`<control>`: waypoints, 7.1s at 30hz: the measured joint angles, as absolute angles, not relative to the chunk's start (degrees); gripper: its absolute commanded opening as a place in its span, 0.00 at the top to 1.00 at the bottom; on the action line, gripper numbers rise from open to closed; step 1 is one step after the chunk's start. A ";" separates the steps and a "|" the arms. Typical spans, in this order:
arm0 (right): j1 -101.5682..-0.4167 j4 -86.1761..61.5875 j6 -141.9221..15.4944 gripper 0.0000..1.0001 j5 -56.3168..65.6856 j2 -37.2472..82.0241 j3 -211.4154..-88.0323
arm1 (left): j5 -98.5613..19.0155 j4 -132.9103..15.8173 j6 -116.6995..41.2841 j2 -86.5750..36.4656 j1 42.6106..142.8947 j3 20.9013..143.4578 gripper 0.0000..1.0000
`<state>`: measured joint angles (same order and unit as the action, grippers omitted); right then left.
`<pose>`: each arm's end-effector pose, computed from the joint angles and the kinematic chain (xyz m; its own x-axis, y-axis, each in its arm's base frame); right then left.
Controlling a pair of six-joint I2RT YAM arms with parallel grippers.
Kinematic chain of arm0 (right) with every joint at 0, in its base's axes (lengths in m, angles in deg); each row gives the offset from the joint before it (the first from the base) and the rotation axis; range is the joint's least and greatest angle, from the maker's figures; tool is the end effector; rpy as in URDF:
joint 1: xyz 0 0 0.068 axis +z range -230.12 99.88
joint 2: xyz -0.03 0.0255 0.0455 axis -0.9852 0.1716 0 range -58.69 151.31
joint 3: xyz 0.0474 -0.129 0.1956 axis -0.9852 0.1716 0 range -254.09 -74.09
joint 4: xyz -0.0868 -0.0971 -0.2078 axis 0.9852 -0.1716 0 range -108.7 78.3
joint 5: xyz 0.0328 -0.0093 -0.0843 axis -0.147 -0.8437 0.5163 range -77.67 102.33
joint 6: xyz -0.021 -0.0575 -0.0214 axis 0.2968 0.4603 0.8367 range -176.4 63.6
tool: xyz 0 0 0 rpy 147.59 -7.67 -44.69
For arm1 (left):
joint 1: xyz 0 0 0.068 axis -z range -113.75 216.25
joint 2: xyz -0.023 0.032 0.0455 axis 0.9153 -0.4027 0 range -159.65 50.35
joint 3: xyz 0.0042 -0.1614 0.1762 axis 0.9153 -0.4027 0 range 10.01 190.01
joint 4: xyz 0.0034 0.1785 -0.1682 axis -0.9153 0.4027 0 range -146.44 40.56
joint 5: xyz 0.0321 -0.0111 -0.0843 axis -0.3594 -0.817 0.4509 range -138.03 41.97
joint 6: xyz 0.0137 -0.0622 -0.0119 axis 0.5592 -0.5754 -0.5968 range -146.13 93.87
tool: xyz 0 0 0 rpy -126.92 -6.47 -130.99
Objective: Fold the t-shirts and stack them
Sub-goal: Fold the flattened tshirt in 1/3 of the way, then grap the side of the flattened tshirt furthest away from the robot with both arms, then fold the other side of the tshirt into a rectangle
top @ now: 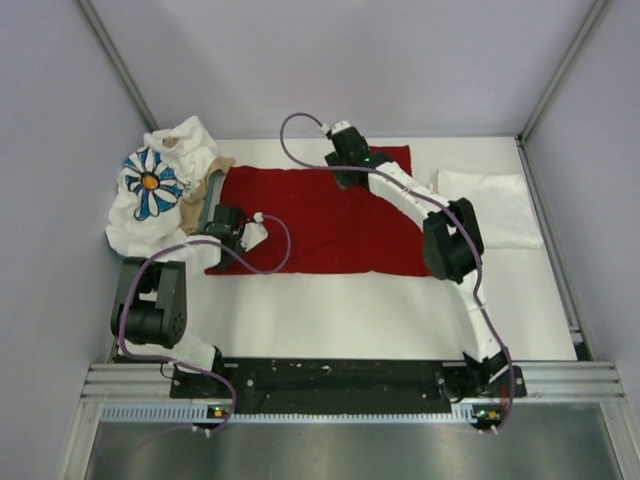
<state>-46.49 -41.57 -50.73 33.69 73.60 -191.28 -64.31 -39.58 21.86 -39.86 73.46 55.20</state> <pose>0.4224 0.2589 0.1958 -0.5559 -0.4802 -0.6785 -0.3578 0.8750 -0.3261 0.2815 -0.0213 0.1156 -0.5936 0.7939 -0.1317 0.6430 0.5663 0.5156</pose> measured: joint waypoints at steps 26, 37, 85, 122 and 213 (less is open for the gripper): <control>-63.26 -41.00 -102.68 0.46 28.66 16.75 -115.04 | -52.24 -32.83 29.92 -36.65 72.36 55.61 0.74; -67.04 -32.10 -104.69 1.00 23.96 19.41 -110.86 | -54.82 -35.78 28.59 -35.93 72.27 52.77 1.00; -67.13 -54.51 -78.22 0.32 11.99 40.57 -165.59 | -52.42 -3.78 26.12 -51.95 71.60 98.28 0.42; -66.62 -57.04 -68.43 1.00 4.56 63.15 -174.47 | -44.37 1.14 25.99 -75.01 68.43 109.47 1.00; -36.48 -32.52 -98.51 1.00 3.46 26.67 -118.65 | -35.78 -16.89 4.79 -49.04 100.62 71.11 0.86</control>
